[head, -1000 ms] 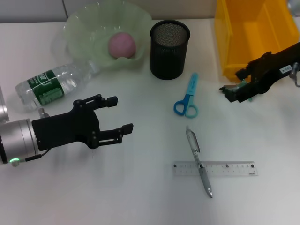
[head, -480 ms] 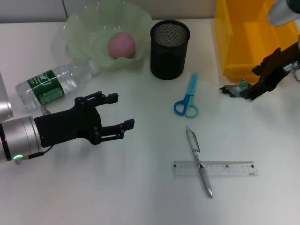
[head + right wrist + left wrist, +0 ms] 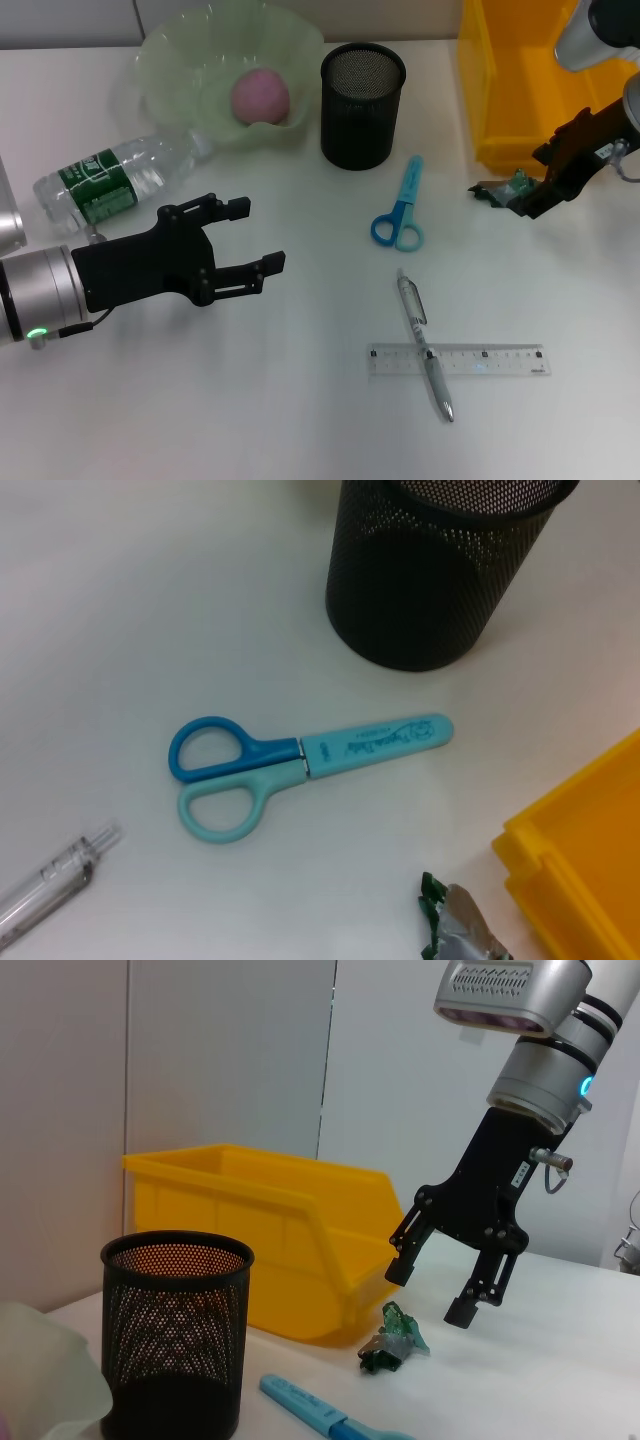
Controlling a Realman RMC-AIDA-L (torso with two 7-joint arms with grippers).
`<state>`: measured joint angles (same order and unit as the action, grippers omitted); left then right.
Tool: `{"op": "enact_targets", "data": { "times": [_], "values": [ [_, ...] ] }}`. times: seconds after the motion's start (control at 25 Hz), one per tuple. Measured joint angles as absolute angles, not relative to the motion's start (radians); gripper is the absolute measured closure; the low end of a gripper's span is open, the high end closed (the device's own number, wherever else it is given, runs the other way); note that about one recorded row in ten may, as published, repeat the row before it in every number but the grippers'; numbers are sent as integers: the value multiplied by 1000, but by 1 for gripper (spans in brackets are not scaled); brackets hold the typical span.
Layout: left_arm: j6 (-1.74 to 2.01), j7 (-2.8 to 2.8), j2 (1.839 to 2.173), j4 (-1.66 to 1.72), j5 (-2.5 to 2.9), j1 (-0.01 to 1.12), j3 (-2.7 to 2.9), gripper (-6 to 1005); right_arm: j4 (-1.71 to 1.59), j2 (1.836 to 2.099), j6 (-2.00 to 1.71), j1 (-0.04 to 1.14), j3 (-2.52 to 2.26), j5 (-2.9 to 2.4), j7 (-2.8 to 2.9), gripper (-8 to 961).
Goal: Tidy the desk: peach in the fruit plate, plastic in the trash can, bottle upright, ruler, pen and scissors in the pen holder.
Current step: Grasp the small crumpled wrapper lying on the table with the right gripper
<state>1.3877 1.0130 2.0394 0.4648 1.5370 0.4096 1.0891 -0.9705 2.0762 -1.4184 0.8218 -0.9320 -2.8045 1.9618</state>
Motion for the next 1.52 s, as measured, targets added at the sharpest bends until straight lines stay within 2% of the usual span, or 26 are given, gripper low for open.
{"op": "enact_targets", "data": {
  "times": [1.52],
  "values": [
    [1394, 1012, 2040, 465, 1537, 405, 1088, 165, -851, 2080, -1273, 820, -1025, -2798, 1959, 282]
  ]
}}
